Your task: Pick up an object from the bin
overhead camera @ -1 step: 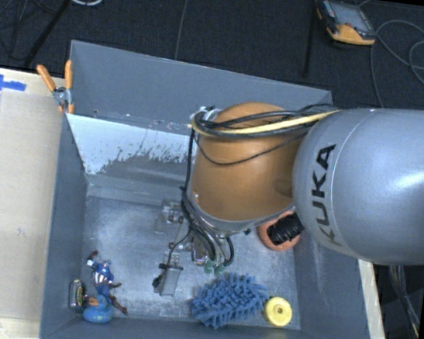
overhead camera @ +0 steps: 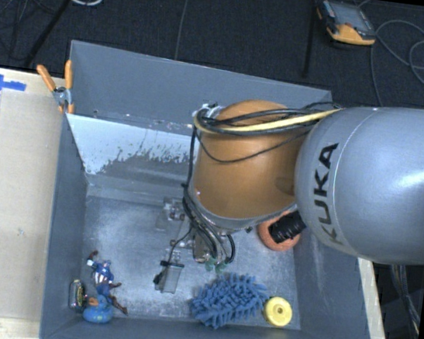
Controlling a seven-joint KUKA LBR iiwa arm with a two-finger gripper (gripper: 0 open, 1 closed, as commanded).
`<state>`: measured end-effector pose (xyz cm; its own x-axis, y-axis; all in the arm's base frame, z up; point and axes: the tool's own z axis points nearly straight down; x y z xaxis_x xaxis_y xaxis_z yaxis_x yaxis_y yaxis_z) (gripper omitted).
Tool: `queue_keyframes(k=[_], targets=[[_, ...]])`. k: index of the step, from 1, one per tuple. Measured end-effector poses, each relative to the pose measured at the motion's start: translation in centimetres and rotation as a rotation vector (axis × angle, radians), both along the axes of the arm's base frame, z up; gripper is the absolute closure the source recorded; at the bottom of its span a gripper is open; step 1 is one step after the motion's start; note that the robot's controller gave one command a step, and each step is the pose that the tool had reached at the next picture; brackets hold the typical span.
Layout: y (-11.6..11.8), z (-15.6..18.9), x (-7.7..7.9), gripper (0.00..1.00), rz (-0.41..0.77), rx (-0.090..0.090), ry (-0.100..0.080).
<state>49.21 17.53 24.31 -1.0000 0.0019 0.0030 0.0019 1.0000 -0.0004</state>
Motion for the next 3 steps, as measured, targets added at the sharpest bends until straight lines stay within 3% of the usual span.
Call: queue_keyframes(k=[1,2,3], targets=[[1.5,-4.4,-0.5,0.00,0.183,0.000,-0.002],[7.0,-8.5,-1.2,0.00,0.231,0.000,0.000],[7.2,-9.2,-0.8,0.00,0.431,0.001,-0.001]])
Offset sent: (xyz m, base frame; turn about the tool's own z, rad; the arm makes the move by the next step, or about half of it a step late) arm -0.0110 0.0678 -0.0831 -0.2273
